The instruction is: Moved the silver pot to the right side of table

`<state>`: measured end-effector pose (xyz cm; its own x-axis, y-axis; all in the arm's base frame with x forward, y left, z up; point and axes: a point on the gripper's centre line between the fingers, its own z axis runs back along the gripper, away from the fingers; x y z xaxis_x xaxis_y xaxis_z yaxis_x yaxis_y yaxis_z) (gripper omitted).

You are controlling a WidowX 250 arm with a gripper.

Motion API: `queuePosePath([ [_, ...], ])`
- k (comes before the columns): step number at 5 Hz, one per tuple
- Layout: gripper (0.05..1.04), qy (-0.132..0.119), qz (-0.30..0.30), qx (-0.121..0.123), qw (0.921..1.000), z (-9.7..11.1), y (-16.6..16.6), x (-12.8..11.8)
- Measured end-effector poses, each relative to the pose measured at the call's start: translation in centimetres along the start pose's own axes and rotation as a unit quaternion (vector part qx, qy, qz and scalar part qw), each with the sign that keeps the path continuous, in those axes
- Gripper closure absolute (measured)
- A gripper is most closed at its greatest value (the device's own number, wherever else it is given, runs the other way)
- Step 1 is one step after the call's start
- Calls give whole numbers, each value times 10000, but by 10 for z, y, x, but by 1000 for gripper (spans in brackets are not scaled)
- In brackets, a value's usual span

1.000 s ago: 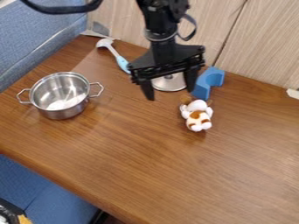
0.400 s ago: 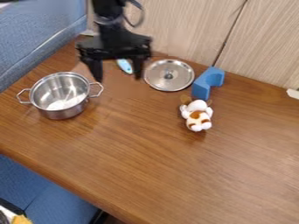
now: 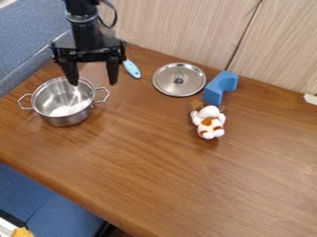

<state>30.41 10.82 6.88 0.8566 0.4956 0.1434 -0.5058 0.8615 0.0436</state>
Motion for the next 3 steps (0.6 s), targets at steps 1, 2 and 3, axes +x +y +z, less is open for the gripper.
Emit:
queuePosePath([
  [1, 82, 288, -98, 160, 9994, -18, 2, -2],
  [2, 82, 411, -209, 234, 9987, -28, -1, -5],
  [3, 82, 568, -338, 509, 9965, -41, -4, -11],
])
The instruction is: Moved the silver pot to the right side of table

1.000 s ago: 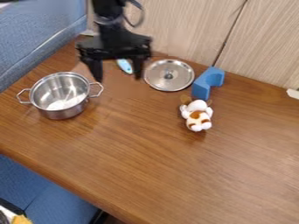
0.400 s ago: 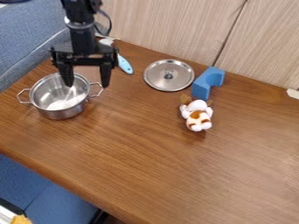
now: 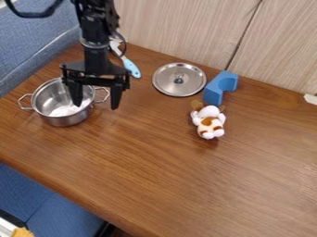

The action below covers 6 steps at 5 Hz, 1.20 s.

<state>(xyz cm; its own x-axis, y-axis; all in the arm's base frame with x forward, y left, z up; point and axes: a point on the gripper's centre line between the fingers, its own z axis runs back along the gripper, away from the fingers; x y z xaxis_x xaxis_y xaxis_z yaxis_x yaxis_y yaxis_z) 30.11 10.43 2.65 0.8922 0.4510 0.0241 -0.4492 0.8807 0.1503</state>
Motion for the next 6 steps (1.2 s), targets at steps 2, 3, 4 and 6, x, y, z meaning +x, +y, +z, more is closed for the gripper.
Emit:
queuePosePath([
  [2, 423, 0, 171, 243, 9996, -6, 5, 1],
  [3, 725, -11, 245, 266, 9993, -6, 6, 1],
  [4, 934, -20, 292, 267, 9992, -7, 7, 1],
  [6, 1014, -89, 396, 283, 9988, -8, 6, 1],
])
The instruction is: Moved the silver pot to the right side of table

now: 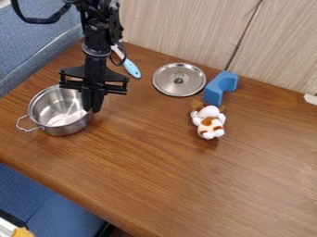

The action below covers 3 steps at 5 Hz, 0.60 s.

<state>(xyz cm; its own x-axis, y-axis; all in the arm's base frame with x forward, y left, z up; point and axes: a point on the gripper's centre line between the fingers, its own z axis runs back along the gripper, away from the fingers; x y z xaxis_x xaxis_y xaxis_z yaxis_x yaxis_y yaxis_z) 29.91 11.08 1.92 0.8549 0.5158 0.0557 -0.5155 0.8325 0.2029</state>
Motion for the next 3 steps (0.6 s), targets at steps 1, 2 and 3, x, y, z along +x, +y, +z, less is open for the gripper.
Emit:
queuePosePath([
  [1, 1014, 17, -31, -50, 10000, 2, -1, -2],
  [2, 1016, -68, 104, -18, 9999, 14, 4, -3],
  [3, 1021, -438, -23, -237, 9988, 45, -5, -6],
])
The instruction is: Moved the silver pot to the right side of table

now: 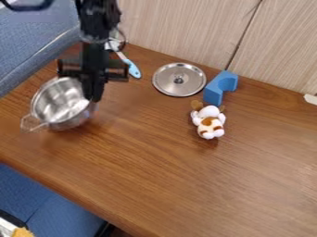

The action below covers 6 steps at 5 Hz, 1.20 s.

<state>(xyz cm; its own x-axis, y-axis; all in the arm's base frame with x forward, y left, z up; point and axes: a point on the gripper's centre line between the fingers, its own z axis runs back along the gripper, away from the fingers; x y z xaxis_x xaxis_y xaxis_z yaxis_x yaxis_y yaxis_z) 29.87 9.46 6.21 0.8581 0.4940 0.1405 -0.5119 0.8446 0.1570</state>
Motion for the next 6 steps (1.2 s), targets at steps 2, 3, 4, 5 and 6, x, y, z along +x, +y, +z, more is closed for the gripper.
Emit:
queuePosePath([
  [2, 1024, -380, -920, -210, 9948, 37, -68, -46],
  [3, 1024, -562, -1634, -417, 9841, 48, -106, -80],
  [4, 1024, -676, -2169, -502, 9726, 55, -136, -114],
  [5, 1024, -649, -2637, -470, 9613, 52, -148, -145],
  [6, 1024, -593, -2833, -452, 9561, 44, -151, -159],
])
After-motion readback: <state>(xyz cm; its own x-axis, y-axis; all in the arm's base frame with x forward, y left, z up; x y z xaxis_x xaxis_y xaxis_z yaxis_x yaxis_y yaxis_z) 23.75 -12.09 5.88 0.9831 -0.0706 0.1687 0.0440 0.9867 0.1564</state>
